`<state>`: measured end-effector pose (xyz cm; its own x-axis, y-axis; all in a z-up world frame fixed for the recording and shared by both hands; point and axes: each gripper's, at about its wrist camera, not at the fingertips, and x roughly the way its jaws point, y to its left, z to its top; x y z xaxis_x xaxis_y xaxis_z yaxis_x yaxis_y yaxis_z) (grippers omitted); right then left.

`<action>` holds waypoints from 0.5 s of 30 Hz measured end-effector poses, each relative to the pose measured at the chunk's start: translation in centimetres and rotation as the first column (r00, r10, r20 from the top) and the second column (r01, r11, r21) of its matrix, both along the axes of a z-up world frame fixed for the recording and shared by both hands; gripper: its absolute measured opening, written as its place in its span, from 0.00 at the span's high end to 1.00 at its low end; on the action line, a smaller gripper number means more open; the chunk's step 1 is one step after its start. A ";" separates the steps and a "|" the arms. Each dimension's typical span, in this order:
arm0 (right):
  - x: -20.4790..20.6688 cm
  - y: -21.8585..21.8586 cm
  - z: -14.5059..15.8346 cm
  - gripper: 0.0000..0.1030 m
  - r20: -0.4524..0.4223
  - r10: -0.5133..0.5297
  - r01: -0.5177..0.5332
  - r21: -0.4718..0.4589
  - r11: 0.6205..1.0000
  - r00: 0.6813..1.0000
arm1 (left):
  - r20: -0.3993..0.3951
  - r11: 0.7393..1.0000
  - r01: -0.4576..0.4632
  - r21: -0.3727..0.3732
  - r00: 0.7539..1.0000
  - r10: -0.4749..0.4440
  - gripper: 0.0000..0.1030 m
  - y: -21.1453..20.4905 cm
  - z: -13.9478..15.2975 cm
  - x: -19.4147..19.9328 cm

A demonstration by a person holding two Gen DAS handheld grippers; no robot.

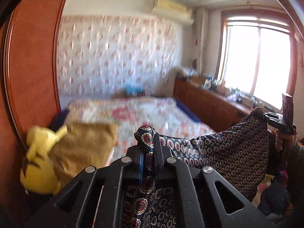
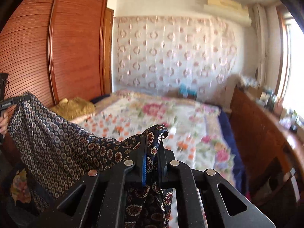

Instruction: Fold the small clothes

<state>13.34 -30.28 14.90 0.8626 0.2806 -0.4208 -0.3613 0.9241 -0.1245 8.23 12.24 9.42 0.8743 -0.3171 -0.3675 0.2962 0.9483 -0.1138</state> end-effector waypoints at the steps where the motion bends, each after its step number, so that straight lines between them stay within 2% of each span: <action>1: -0.3 -0.1 1.2 0.93 0.025 -0.006 0.006 -0.008 1.000 1.000 | 0.020 1.000 0.003 0.011 1.000 -0.003 0.92 -0.2 1.0 0.2; 3: -0.5 -0.4 3.6 0.93 0.064 -0.017 0.018 -0.014 1.000 0.998 | 0.063 0.999 -0.007 0.035 0.998 0.005 0.92 -0.3 3.1 0.9; 6: -0.1 -0.6 6.8 0.93 0.117 -0.041 0.044 -0.020 0.999 0.992 | 0.087 0.999 -0.023 0.023 0.996 0.021 0.92 0.3 5.3 2.8; 9: 1.5 -0.6 8.4 0.93 0.144 -0.073 0.078 -0.031 0.996 0.987 | 0.101 0.998 -0.060 0.026 0.993 0.057 0.92 0.9 6.8 5.3; 12: 4.7 -0.3 8.3 0.93 0.125 -0.108 0.113 -0.037 0.993 0.986 | 0.090 0.993 -0.108 0.044 0.991 0.104 0.92 1.4 6.4 8.3; 15: 9.3 0.8 5.5 0.92 0.063 -0.142 0.146 -0.059 0.988 0.988 | 0.025 0.990 -0.125 0.058 0.992 0.124 0.92 0.9 3.2 12.5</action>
<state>22.62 -29.47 20.41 0.9157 0.1260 -0.3817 -0.2156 0.9554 -0.2017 20.72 13.17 12.66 0.9134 -0.1838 -0.3632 0.1774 0.9828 -0.0513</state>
